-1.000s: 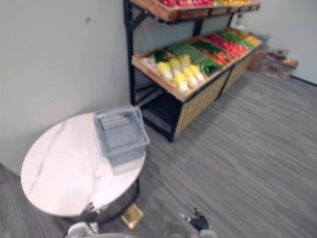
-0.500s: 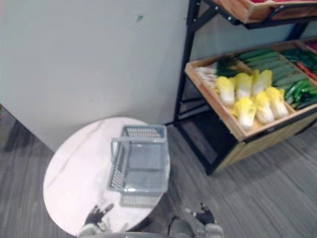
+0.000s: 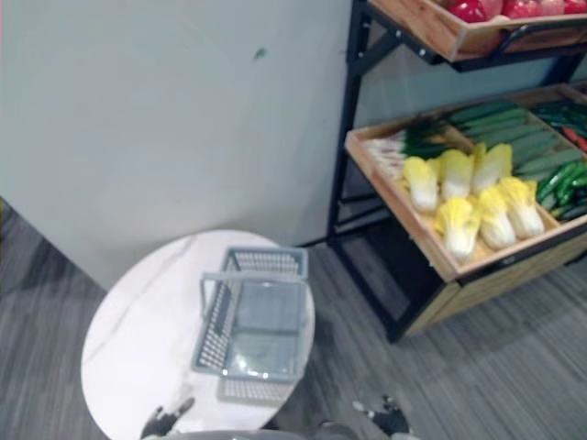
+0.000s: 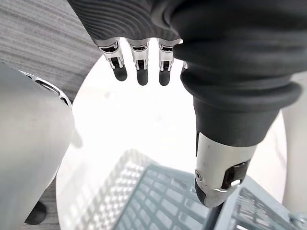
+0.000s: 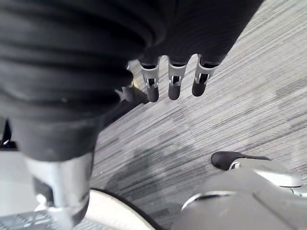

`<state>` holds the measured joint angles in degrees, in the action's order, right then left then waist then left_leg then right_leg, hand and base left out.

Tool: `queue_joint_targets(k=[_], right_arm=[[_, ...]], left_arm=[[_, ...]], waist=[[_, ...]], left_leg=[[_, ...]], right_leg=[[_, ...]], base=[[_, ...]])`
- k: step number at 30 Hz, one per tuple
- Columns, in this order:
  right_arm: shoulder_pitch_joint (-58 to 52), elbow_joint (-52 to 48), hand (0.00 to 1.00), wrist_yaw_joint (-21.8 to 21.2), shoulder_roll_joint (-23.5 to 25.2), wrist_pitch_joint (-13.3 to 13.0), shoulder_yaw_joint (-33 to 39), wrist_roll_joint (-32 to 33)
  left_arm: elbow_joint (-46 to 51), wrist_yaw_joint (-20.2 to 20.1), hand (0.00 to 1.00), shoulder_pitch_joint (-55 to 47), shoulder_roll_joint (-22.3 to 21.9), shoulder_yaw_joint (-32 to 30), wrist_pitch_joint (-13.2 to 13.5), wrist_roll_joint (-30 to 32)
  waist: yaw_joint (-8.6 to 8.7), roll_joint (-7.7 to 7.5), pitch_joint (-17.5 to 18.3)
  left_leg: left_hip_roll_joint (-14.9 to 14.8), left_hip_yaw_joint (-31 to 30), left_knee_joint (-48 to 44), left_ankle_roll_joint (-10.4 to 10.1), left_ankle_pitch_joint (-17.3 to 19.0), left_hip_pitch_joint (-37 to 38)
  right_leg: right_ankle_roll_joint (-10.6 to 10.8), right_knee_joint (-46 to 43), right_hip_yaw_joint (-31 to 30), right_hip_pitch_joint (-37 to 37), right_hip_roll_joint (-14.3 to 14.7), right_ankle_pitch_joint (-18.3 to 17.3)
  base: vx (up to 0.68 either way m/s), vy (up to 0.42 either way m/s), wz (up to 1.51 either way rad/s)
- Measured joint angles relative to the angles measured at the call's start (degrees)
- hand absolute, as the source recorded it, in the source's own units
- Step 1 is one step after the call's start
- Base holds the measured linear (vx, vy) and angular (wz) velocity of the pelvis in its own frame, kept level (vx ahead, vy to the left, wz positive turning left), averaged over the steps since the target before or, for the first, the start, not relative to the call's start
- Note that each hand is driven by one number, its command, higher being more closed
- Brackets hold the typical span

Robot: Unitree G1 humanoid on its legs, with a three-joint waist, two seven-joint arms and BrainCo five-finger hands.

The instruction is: Pick vegetable in the basket

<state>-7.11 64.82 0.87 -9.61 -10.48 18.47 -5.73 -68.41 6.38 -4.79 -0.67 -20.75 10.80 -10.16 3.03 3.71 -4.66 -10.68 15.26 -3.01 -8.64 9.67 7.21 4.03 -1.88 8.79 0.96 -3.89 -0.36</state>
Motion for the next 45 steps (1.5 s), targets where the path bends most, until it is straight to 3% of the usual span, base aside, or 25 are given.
queue_joint_targets(k=[3,7,8,9,13,17,19,23,28,30,35,38,45], right_arm=[[-0.31,2.58,0.00,0.00,-1.59,0.39,11.08,-0.97],[-0.37,3.15,0.00,-0.03,-6.99,0.57,23.78,-1.22],[-0.22,3.14,0.00,-0.06,-8.70,0.59,27.37,-1.25],[0.16,3.15,0.00,-0.17,-10.38,0.66,30.10,-2.96],[2.49,1.87,0.00,-0.27,-15.70,1.10,31.06,-5.77],[2.32,-13.51,0.00,-0.77,-22.89,1.51,14.11,-11.99],[2.06,-26.91,0.00,-1.91,-28.23,0.68,4.37,-16.70],[1.68,-41.54,0.00,-4.01,-33.64,-0.85,-6.52,-19.05],[4.40,-59.77,0.00,-8.63,-38.06,-5.51,-22.55,-18.98],[8.21,-65.95,0.00,-10.34,-40.15,-7.21,-30.69,-18.07],[18.36,-70.10,0.00,-14.19,-41.73,-8.87,-45.20,-13.10],[25.27,-69.84,0.00,-15.41,-41.42,-8.41,-51.60,-10.87],[36.82,-62.42,0.00,-16.02,-32.70,-6.28,-60.22,-9.88]], left_arm=[[0.05,-0.17,0.00,-1.17,1.07,-3.47,-0.37,0.40],[0.04,-0.67,0.00,-2.41,2.78,-6.41,-1.01,2.51],[0.08,-1.11,0.00,-2.49,3.50,-6.79,-1.02,2.56],[0.16,-1.77,0.00,-2.20,3.96,-7.19,-1.02,2.83],[0.16,-2.99,0.00,-2.27,4.27,-8.66,-1.40,4.25],[0.18,-3.94,0.00,-3.13,4.67,-4.87,-1.43,4.20],[0.18,-4.50,0.00,-4.14,5.68,-0.10,-1.44,4.19],[0.18,-4.81,0.00,-4.21,6.76,5.00,-1.44,4.06],[0.21,-5.43,0.00,-4.24,7.65,7.53,-1.46,4.02],[0.23,-5.50,0.00,-4.41,7.75,7.55,-1.49,3.98],[0.21,-5.40,0.00,-3.72,8.86,8.15,-1.59,3.96],[0.20,-5.07,0.00,-3.30,8.96,8.92,-1.60,4.00],[0.16,-4.34,0.00,-2.44,9.28,10.13,-2.17,3.93]], waist=[[-0.12,-0.93,0.17],[0.06,-0.89,0.37],[0.07,-1.53,0.20],[0.08,-0.97,0.69],[0.25,-1.54,1.07],[1.25,-1.56,1.25],[1.52,-2.03,1.47],[1.43,-3.43,2.17],[1.18,-4.83,2.29],[0.30,-5.67,2.47],[-1.86,-7.60,2.33],[-3.49,-7.86,2.21],[-5.27,-8.05,1.60]], left_leg=[[2.07,2.78,0.90,-0.15,-0.01,0.33],[3.67,4.79,2.01,-0.26,0.07,2.22],[3.96,4.89,2.24,-0.26,0.07,2.22],[4.10,5.18,2.77,-0.26,0.07,2.43],[4.09,6.33,3.49,-0.26,0.07,3.02],[4.18,6.99,3.74,-0.27,0.08,3.07],[4.50,7.79,3.74,-0.29,0.12,2.70],[4.36,7.75,3.51,-0.29,0.11,2.24],[4.38,7.66,2.84,-0.29,0.11,1.99],[4.51,7.89,2.79,-0.29,0.11,1.63],[4.85,7.64,2.67,-0.18,0.11,1.08],[5.23,7.46,2.42,-0.14,0.09,0.86],[5.18,6.40,1.70,0.17,0.26,-0.07]], right_leg=[[0.90,3.71,-3.18,-0.73,-0.81,3.25],[1.81,4.37,-5.33,-0.96,-1.74,3.86],[2.00,4.73,-5.69,-0.85,-1.90,4.00],[2.05,4.83,-5.95,-0.67,-1.88,4.04],[2.02,4.84,-6.59,-0.20,-1.47,4.08],[2.02,4.97,-7.77,0.25,-1.23,4.09],[2.17,5.81,-8.86,0.90,-1.05,4.72],[2.11,6.51,-8.95,0.94,-0.87,5.26],[2.08,6.65,-9.05,1.15,-0.98,5.93],[2.13,6.42,-9.32,1.84,-1.02,6.14],[2.08,6.52,-9.49,1.98,-1.43,6.49],[2.16,6.96,-9.48,1.96,-1.89,6.92],[2.10,7.21,-8.68,1.97,-2.00,6.99]], base=[[0.03,0.154,-0.26],[0.08,0.114,-0.30],[0.05,0.048,-0.13],[0.04,0.035,-0.14],[0.02,-0.008,-0.18],[-0.03,-0.023,-0.09],[-0.06,-0.024,-0.22],[-0.04,-0.039,-0.04],[-0.02,-0.031,-0.01],[-0.04,-0.029,-0.07],[-0.05,-0.026,0.01],[-0.04,-0.016,0.02],[-0.04,-0.040,0.06]])
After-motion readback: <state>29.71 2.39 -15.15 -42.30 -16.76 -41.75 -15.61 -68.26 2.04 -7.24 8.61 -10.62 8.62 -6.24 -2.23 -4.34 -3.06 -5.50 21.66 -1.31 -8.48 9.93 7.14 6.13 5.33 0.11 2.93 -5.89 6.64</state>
